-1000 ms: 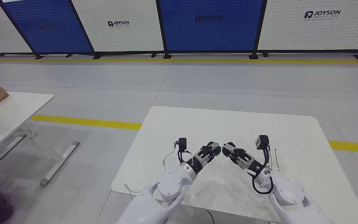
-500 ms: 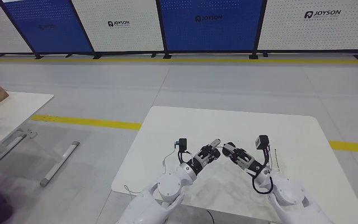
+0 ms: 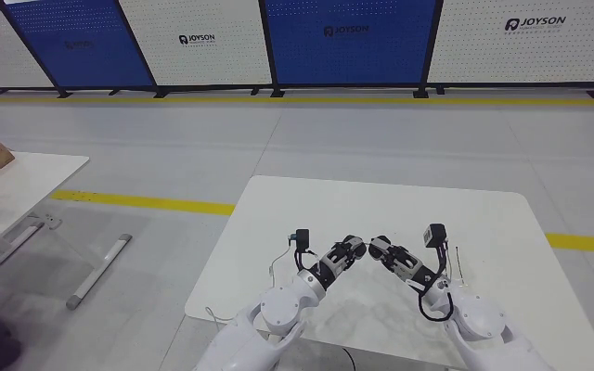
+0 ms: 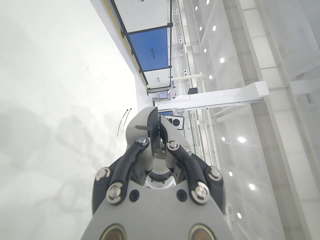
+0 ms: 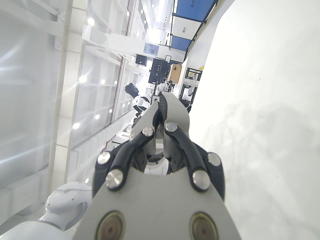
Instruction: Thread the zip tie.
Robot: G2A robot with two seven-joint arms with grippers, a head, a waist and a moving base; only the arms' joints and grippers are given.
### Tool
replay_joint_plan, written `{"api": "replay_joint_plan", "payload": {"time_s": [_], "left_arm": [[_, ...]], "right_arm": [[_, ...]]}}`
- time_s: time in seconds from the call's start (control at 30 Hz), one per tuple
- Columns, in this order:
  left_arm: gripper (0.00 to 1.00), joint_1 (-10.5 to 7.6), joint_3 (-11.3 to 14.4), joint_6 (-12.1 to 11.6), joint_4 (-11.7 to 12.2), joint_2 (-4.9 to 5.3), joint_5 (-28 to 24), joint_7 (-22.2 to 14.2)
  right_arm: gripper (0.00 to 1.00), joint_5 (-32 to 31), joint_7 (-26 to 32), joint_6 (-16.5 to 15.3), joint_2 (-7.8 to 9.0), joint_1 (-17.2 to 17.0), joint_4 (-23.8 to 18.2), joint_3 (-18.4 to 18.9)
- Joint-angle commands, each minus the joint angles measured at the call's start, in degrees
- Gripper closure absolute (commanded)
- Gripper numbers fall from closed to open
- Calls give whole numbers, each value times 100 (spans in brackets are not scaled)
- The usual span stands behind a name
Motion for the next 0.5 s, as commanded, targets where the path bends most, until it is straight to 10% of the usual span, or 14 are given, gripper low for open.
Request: {"api": "replay_joint_plan", "payload": {"time_s": [0.0, 0.33, 0.37, 0.47], "left_arm": [[100, 0, -1, -2, 1, -2, 4, 0], [100, 19, -1, -30, -14, -9, 55, 17], [100, 25, -2, -29, -21, -9, 62, 15], [100, 38, -7, -30, -40, -9, 79, 13]], "right_arm": [[100, 0, 0, 0, 0, 0, 0, 0], [100, -31, -70, 32, -7, -42, -52, 8], [83, -48, -84, 48, -11, -59, -77, 21], [75, -69, -79, 71, -18, -86, -105, 50]]}}
